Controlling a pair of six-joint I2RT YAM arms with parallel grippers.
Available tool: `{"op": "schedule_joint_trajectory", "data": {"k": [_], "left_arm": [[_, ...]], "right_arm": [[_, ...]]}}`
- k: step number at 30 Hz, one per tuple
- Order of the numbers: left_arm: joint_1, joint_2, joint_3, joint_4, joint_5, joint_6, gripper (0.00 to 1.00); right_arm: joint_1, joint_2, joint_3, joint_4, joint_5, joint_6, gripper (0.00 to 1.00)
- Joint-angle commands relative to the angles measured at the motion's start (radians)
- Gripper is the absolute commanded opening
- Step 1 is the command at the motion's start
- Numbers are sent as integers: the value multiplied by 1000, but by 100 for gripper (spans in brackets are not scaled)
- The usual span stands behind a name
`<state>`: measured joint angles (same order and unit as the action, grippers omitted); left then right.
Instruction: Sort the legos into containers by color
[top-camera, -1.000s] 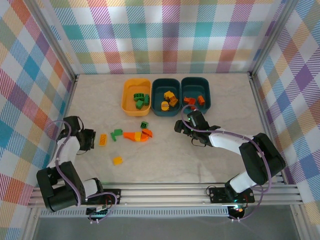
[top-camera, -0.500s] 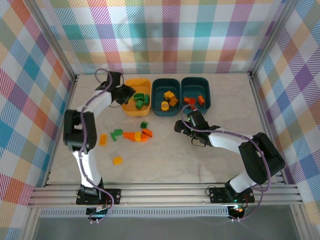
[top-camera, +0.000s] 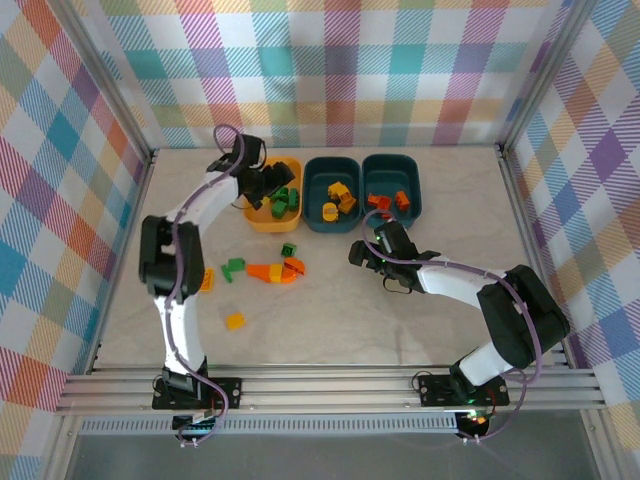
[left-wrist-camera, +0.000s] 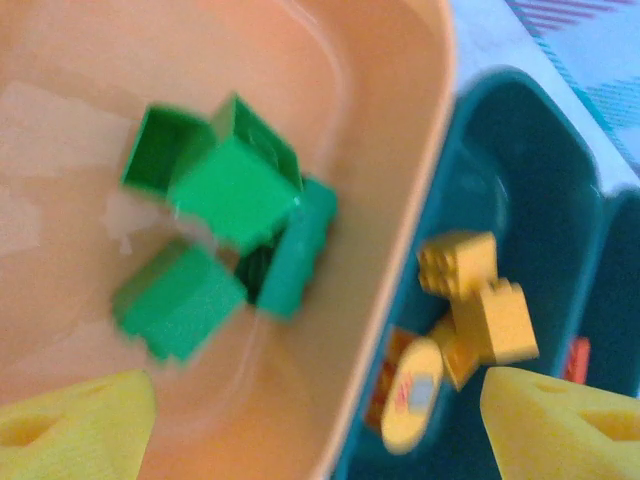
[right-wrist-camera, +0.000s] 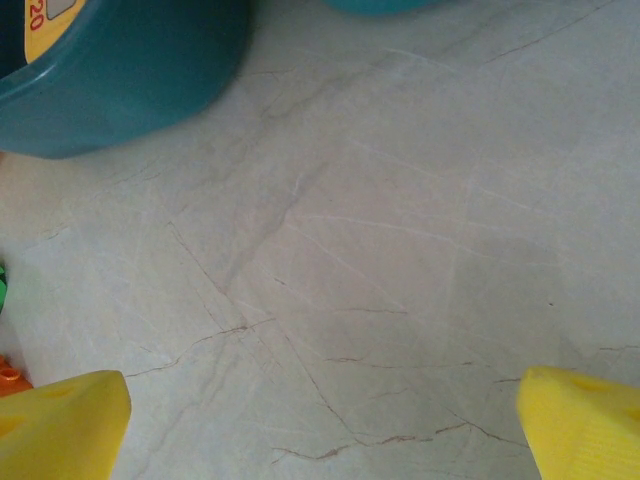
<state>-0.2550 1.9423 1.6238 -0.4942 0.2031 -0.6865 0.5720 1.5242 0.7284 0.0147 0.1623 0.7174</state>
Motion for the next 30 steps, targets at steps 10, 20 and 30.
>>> {"op": "schedule_joint_trajectory", "data": {"k": [10, 20, 30], "left_arm": [[-14, -531, -728, -148, -444, 93, 76], [-9, -557, -857, -18, -491, 137, 65], [18, -410, -805, 26, -490, 115, 39]], "right_arm": [[4, 6, 25, 17, -57, 0, 99], [3, 23, 34, 16, -84, 5, 98], [3, 28, 39, 11, -84, 1, 99]]}}
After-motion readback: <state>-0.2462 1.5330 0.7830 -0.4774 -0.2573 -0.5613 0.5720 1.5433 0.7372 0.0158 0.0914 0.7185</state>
